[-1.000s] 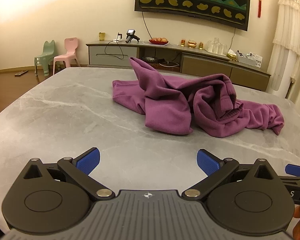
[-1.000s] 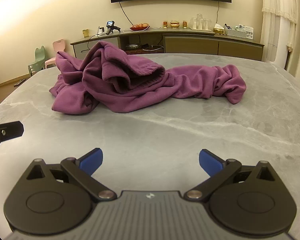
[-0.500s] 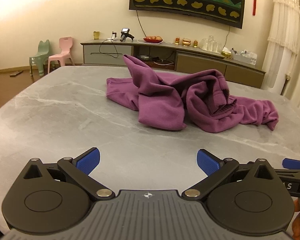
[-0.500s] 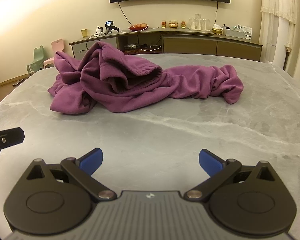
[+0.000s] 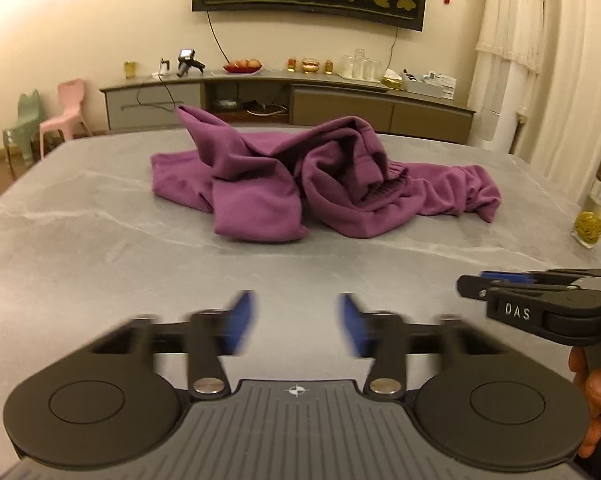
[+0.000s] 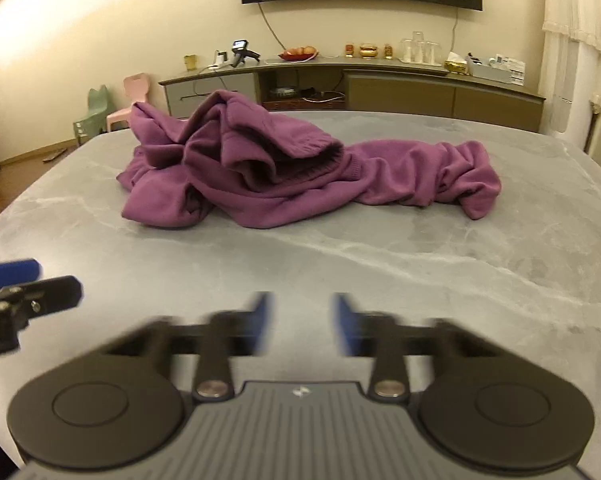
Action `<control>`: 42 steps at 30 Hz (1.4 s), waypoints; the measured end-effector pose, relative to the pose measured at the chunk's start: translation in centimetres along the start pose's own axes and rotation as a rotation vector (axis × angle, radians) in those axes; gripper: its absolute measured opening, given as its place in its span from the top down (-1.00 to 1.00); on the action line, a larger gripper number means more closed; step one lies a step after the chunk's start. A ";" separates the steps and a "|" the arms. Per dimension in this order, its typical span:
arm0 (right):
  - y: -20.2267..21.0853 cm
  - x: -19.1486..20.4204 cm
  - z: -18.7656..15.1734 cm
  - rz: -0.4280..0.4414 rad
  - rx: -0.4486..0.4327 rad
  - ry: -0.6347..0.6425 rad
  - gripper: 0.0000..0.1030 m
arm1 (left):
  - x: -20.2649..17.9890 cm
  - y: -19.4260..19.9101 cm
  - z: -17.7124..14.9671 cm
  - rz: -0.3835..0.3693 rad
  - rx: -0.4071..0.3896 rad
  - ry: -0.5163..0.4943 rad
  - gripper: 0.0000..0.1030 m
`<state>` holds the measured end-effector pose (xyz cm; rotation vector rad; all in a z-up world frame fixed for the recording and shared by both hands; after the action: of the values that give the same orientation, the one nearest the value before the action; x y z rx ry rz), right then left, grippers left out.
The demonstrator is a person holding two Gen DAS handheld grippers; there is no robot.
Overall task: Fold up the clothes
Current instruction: 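Move both tools toward the crumpled purple sweatpants, then grasp the sweatpants fabric with the right tool while the left tool grasps another part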
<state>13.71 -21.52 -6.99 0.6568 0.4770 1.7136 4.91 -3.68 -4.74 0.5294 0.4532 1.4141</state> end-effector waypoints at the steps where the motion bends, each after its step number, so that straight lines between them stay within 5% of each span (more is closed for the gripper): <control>1: 0.0 0.0 0.0 0.007 0.001 -0.003 0.95 | -0.1 0.1 0.0 -0.005 -0.004 -0.002 0.76; 3: 0.2 -0.1 0.0 0.037 -0.002 -0.013 0.99 | -0.2 0.3 0.2 -0.008 -0.013 -0.005 0.99; 11: 0.1 -0.3 0.4 0.026 -0.015 -0.021 0.98 | -0.1 0.2 2.3 0.007 -0.037 -0.003 1.00; 13: -0.3 -0.9 0.4 0.008 -0.015 -0.042 0.77 | 0.2 -0.2 3.2 0.013 -0.032 -0.017 1.00; 14: -0.4 -1.2 0.4 0.000 -0.016 -0.053 0.31 | 0.6 -0.5 3.7 0.022 -0.031 -0.011 0.93; 15: -0.5 -1.4 0.5 -0.004 -0.023 -0.060 -0.32 | 1.0 -0.8 4.3 0.039 -0.032 -0.010 0.52; 16: -0.5 -1.5 0.6 -0.003 -0.033 -0.065 -0.53 | 1.4 -1.1 5.0 0.054 -0.038 -0.017 -0.37; 17: -0.5 -1.6 0.8 -0.003 -0.041 -0.065 -0.65 | 1.7 -1.4 5.6 0.067 -0.050 -0.024 -0.81; 18: -0.5 -1.6 1.0 -0.002 -0.048 -0.060 -0.65 | 2.1 -1.7 6.2 0.077 -0.072 -0.034 -0.98; 20: -0.6 -1.6 1.3 0.002 -0.056 -0.056 -0.65 | 2.6 -2.5 7.5 0.096 -0.107 -0.057 -0.99; 25: -2.2 -0.7 4.2 0.010 -0.071 0.019 -0.74 | 3.6 -8.8 9.5 0.129 -0.027 -0.112 -0.99; 29: -5.0 1.0 7.7 0.071 -0.059 0.076 -0.85 | 5.6 -12.8 10.3 0.149 -0.023 -0.068 -0.99; 32: -8.7 1.4 10.1 0.042 -0.025 0.119 -0.80 | 7.2 -13.7 11.0 0.118 -0.005 0.032 -0.99; 34: -11.1 1.0 11.5 0.020 0.001 0.146 -0.50 | 7.8 -12.8 12.1 0.094 -0.035 0.045 -0.99; 35: -12.2 0.8 12.0 0.003 0.028 0.176 0.22 | 8.1 -12.4 12.6 0.081 -0.050 0.051 -0.99; 36: -13.3 0.6 12.6 -0.019 0.060 0.210 0.59 | 8.5 -11.8 13.1 0.072 -0.068 0.055 -0.99; 38: -13.8 0.7 14.6 -0.069 0.049 0.303 0.70 | 9.4 -10.3 14.1 0.062 -0.118 0.063 -0.99; 42: -7.8 5.3 19.3 -0.128 -0.187 0.557 0.76 | 12.1 -6.3 15.8 0.057 -0.243 0.095 -0.99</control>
<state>31.19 -15.10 3.66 0.0019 0.7158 1.7824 20.63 6.65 4.39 0.2814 0.3377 1.5286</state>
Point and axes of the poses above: each gripper's, at about its wrist camera, not at the fingertips, and y roughly against the way its jaws point, x to its left, z to its top, the point moved 8 cm from there along -y, roughly the way its jaws point, and after that the axes turned 8 degrees about z, right-handed, at the moved point
